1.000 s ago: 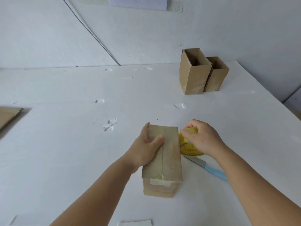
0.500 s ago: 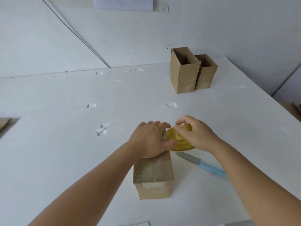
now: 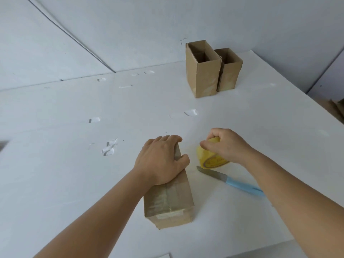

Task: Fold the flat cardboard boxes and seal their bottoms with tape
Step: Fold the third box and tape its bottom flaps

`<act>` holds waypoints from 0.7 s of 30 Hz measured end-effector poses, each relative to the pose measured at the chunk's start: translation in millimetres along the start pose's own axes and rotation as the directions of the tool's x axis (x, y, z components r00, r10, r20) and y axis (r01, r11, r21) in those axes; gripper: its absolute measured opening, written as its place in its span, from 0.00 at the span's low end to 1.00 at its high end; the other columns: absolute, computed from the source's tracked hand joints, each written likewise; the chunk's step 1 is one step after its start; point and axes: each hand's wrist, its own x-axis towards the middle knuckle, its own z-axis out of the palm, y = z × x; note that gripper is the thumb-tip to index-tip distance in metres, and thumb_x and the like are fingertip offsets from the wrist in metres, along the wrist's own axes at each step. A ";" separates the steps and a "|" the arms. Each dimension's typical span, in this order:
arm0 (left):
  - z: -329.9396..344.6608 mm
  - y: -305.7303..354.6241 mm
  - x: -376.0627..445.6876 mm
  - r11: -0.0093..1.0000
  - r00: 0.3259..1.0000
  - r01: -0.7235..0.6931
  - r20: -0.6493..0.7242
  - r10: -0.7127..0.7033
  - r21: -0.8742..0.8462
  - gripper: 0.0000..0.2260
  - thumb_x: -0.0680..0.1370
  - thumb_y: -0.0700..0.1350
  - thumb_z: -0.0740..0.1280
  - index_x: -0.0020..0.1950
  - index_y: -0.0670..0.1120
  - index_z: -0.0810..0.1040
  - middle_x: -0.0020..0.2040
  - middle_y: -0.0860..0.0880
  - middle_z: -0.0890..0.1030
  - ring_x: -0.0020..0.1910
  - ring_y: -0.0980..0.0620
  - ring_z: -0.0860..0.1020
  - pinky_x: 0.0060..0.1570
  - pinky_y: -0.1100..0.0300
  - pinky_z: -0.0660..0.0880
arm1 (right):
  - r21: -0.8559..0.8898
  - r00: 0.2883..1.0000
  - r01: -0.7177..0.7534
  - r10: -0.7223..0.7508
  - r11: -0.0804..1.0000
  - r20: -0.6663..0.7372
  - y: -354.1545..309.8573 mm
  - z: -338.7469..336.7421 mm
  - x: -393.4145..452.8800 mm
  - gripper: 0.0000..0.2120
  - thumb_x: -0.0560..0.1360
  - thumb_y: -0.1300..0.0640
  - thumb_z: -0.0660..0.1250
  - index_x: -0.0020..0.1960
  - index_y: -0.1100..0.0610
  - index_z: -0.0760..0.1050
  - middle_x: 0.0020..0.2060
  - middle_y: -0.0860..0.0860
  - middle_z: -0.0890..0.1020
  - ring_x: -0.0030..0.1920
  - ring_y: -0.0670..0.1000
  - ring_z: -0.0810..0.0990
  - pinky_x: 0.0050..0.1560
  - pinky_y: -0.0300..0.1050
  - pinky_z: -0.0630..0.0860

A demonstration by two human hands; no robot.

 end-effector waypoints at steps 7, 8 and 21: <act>-25.6 13.6 19.1 0.992 0.929 0.035 0.362 -0.077 0.121 0.28 0.75 0.65 0.59 0.72 0.54 0.64 0.67 0.54 0.72 0.68 0.51 0.67 0.64 0.56 0.62 | -0.080 0.999 0.041 -0.041 0.996 0.011 -3.7 -13.4 -2.9 0.12 0.71 0.41 0.68 0.42 0.49 0.73 0.41 0.46 0.77 0.42 0.46 0.74 0.35 0.42 0.67; -29.1 17.9 29.4 0.991 0.905 0.033 0.417 -0.085 0.130 0.28 0.76 0.66 0.58 0.72 0.54 0.64 0.67 0.54 0.72 0.68 0.51 0.68 0.64 0.56 0.64 | -0.095 0.999 0.045 -0.044 0.994 0.015 -3.9 -14.6 -3.5 0.12 0.71 0.41 0.68 0.42 0.49 0.74 0.41 0.46 0.77 0.42 0.46 0.74 0.36 0.42 0.68; -7.4 34.5 89.9 0.915 0.731 0.185 0.672 0.115 -0.358 0.05 0.76 0.43 0.68 0.49 0.52 0.80 0.42 0.52 0.84 0.39 0.57 0.81 0.50 0.60 0.77 | -0.198 0.982 0.178 -0.188 0.964 -0.030 -7.0 -28.1 -11.4 0.12 0.76 0.42 0.60 0.43 0.49 0.75 0.40 0.44 0.76 0.47 0.48 0.74 0.50 0.42 0.67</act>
